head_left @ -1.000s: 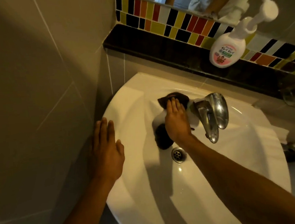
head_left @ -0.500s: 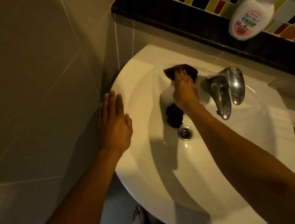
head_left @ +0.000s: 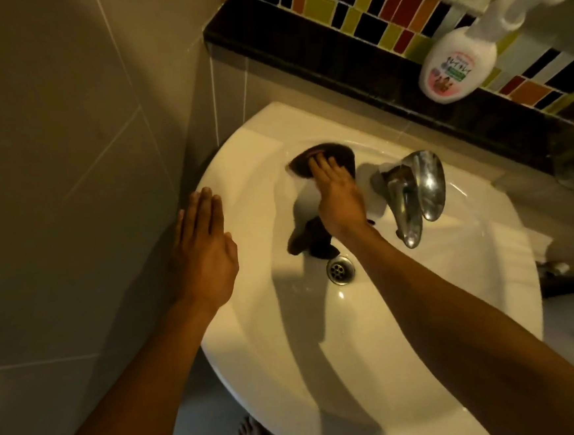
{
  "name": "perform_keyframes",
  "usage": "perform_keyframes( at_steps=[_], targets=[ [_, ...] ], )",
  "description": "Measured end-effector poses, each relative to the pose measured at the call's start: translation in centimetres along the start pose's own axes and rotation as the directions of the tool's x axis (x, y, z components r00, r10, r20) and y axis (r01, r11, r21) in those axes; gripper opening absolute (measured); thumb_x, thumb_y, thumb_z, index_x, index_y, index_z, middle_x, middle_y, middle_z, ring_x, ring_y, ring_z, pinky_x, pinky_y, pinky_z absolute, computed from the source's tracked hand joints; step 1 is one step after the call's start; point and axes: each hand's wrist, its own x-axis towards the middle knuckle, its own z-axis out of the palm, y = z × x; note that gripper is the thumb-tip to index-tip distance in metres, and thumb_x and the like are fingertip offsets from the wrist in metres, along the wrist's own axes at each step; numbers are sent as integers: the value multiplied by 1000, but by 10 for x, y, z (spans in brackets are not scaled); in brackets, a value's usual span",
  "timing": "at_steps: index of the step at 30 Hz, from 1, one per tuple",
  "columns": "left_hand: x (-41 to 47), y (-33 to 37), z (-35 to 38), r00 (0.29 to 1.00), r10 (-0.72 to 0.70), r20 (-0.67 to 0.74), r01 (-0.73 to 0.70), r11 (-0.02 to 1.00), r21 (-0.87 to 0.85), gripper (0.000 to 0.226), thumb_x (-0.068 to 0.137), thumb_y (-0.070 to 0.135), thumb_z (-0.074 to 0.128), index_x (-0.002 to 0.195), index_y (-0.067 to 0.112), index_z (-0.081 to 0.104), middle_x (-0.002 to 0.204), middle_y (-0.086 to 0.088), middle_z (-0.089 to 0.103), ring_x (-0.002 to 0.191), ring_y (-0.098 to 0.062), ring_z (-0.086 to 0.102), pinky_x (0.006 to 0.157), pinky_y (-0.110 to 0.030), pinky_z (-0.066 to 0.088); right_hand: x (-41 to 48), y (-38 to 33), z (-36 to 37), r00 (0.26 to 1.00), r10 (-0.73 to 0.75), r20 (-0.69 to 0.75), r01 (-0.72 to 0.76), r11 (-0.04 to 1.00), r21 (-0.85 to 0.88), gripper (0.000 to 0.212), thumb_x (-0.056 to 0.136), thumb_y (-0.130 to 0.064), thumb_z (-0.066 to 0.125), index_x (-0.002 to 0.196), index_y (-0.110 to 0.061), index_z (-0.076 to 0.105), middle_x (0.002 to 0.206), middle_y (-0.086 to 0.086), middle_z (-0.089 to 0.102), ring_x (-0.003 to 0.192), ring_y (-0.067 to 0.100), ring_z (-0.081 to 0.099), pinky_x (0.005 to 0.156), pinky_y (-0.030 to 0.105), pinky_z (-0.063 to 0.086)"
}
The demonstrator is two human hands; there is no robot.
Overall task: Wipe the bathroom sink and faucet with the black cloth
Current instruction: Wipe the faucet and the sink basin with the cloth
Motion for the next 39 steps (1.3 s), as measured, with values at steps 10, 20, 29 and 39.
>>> perform_keyframes(
  at_steps=[10, 20, 29, 39],
  targets=[
    [0, 0, -1, 999, -24, -42, 20, 997, -78, 60, 95, 23, 46, 148, 8, 20, 157, -11, 19, 146, -27, 10, 116, -42, 12, -29, -2, 8, 945, 311, -100, -297, 946, 132, 72, 93, 2, 43, 152, -15, 6, 161, 4, 0, 148, 23, -4, 120, 42, 1],
    [-1, 2, -2, 997, -56, -51, 49, 990, -130, 62, 94, 23, 48, 148, 12, 20, 157, -8, 20, 144, -22, 9, 115, -41, 16, 58, -49, -51, 896, 275, -350, -147, 925, 350, 33, 100, -11, 37, 132, -11, 46, 110, 1, 55, 96, 10, 52, 86, 24, 39],
    [-2, 5, -5, 974, -175, -140, 107, 911, -399, 64, 95, 47, 23, 151, 26, -1, 161, -1, 2, 139, -12, 16, 107, -32, 29, 53, -130, 20, 987, -64, -145, 114, 924, 364, 52, 96, -3, 44, 145, -19, 35, 157, 3, 26, 146, 21, 17, 117, 38, 13],
    [-12, 4, -10, 920, -379, -99, 249, 762, -598, 65, 96, 48, 23, 151, 16, 12, 156, -13, 24, 141, -28, 28, 113, -44, 32, 6, -86, 18, 800, -595, 80, 546, 776, 315, 75, 87, 5, 54, 150, -22, 23, 159, 0, 17, 146, 18, 17, 117, 33, 19]
  ],
)
